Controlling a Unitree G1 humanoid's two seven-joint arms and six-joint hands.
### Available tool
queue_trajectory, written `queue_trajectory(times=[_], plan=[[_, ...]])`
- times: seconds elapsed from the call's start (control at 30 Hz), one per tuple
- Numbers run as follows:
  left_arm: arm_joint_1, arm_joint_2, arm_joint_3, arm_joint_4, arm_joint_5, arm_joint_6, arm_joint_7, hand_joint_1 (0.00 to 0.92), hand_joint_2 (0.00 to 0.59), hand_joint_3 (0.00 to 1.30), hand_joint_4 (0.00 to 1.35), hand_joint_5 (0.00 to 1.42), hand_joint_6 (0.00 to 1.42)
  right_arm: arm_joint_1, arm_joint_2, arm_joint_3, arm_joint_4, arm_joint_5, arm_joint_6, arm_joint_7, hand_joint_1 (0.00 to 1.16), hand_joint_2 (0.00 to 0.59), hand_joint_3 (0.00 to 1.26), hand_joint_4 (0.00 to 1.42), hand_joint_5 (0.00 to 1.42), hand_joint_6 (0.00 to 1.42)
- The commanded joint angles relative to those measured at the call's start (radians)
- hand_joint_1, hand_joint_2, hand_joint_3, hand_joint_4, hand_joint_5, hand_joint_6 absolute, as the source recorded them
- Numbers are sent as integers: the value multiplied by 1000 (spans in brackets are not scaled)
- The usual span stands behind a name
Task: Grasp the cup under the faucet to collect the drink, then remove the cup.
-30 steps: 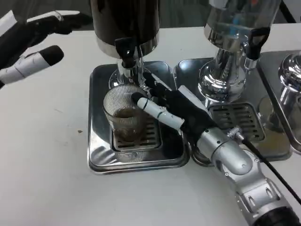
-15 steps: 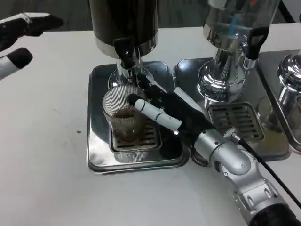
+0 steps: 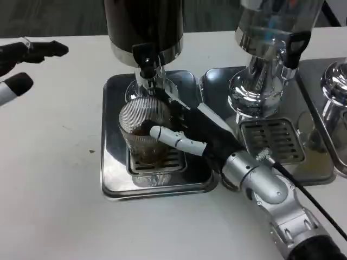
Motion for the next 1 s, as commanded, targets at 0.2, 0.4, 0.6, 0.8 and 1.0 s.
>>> queue_trajectory(times=[0.2,0.4,0.6,0.8,1.0], plan=[[16,9,-14,-12,6,13,-22,0,75,333,251,189,203,-4,3,-9,31,13,-36,18,425,189,0,0,0,17],[12,7,-25,-9,14,19,-29,0,76,337,259,190,203,9,-10,1,22,-7,-44,15,436,189,0,0,0,37],[5,10,-30,-2,21,21,-33,0,76,345,264,190,203,18,-16,8,13,-10,-46,15,449,202,0,0,0,46],[-1,12,-34,5,24,24,-36,0,77,347,265,190,203,33,-20,10,-2,-8,-43,17,451,203,0,0,0,48],[-6,15,-42,8,24,24,-34,0,80,348,265,190,203,48,-30,15,-22,-14,-37,17,452,203,0,0,0,49]])
